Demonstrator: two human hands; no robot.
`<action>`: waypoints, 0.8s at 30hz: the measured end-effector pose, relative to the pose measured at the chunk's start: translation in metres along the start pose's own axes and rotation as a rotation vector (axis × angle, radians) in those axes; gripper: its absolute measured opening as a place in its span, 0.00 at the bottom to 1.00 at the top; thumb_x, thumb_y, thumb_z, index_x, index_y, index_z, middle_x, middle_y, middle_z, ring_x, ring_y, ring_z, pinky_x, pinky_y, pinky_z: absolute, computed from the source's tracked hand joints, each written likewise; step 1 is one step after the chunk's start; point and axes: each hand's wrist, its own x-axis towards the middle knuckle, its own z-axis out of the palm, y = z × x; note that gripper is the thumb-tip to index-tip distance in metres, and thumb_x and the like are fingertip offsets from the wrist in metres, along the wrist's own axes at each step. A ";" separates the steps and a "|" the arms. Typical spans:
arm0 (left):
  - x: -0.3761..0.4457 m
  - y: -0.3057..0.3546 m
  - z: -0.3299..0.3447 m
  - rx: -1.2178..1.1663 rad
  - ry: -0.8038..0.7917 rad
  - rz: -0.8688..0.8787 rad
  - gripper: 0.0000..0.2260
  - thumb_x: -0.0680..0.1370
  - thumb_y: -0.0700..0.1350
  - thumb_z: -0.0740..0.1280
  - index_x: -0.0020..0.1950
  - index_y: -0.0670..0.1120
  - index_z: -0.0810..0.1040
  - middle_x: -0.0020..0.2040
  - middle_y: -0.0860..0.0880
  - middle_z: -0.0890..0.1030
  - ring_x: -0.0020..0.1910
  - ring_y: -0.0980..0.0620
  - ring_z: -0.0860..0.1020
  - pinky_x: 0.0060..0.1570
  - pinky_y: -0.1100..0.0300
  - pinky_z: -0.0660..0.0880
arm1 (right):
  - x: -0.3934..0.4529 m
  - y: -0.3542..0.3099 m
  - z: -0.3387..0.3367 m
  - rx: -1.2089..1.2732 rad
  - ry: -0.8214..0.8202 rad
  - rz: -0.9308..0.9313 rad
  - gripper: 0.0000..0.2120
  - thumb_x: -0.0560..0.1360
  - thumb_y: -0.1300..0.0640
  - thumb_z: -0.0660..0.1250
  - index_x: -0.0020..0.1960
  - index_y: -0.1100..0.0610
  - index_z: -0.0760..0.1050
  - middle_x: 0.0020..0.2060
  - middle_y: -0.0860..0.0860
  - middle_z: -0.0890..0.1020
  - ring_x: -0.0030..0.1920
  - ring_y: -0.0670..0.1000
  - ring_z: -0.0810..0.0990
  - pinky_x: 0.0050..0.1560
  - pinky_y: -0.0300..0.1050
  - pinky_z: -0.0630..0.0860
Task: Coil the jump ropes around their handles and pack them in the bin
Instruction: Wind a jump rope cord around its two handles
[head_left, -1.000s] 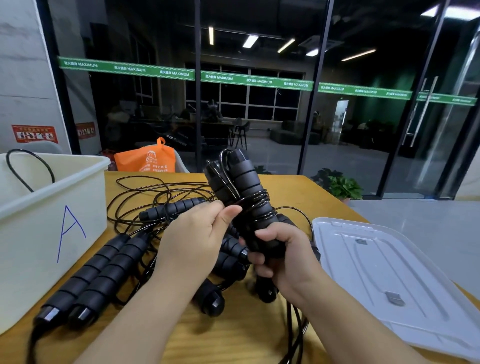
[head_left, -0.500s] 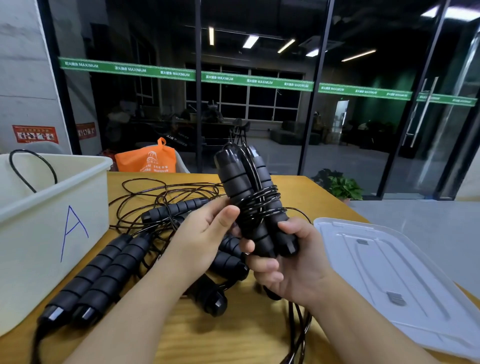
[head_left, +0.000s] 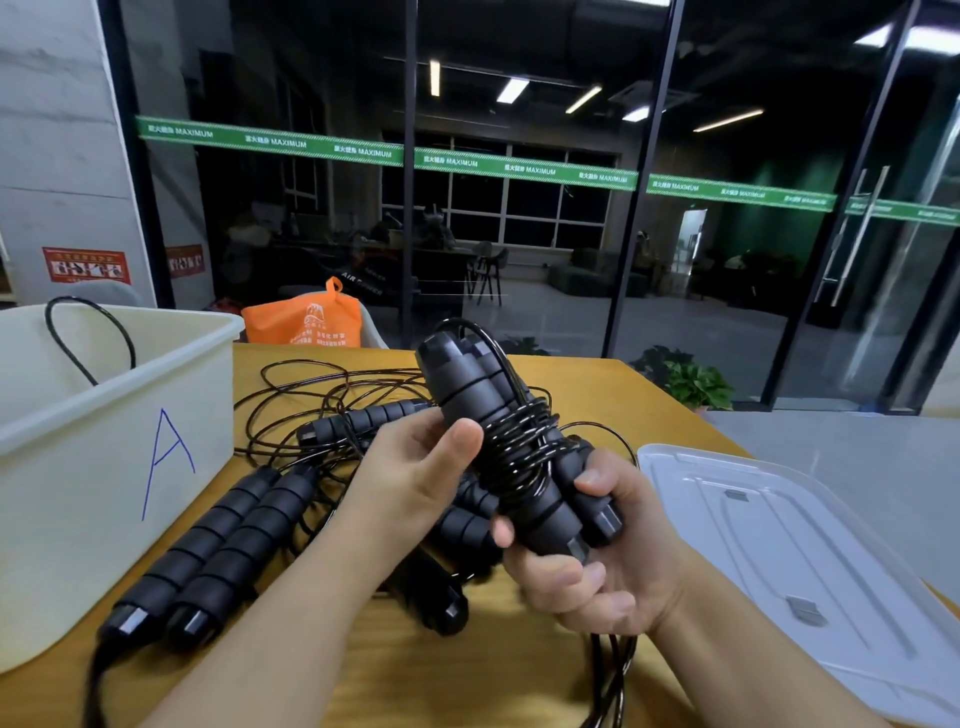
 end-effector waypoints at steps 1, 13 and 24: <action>-0.001 0.001 0.000 -0.037 -0.038 -0.053 0.29 0.53 0.80 0.64 0.35 0.56 0.79 0.26 0.52 0.72 0.27 0.51 0.70 0.30 0.64 0.65 | 0.000 0.000 0.001 0.014 -0.017 0.011 0.24 0.72 0.46 0.62 0.60 0.63 0.72 0.38 0.51 0.79 0.29 0.46 0.63 0.23 0.31 0.66; 0.006 0.003 0.011 -0.215 0.088 -0.032 0.31 0.61 0.67 0.74 0.44 0.42 0.72 0.30 0.52 0.77 0.28 0.60 0.75 0.29 0.70 0.71 | -0.001 -0.010 0.016 -0.087 0.579 -0.240 0.17 0.68 0.45 0.69 0.48 0.56 0.82 0.33 0.55 0.79 0.18 0.45 0.67 0.17 0.34 0.66; 0.005 -0.001 0.015 0.001 0.343 -0.017 0.21 0.66 0.64 0.71 0.49 0.50 0.76 0.43 0.54 0.83 0.46 0.58 0.81 0.48 0.64 0.76 | 0.010 0.006 0.016 -1.365 1.080 -0.336 0.32 0.66 0.52 0.76 0.63 0.35 0.64 0.58 0.41 0.74 0.55 0.40 0.76 0.54 0.37 0.76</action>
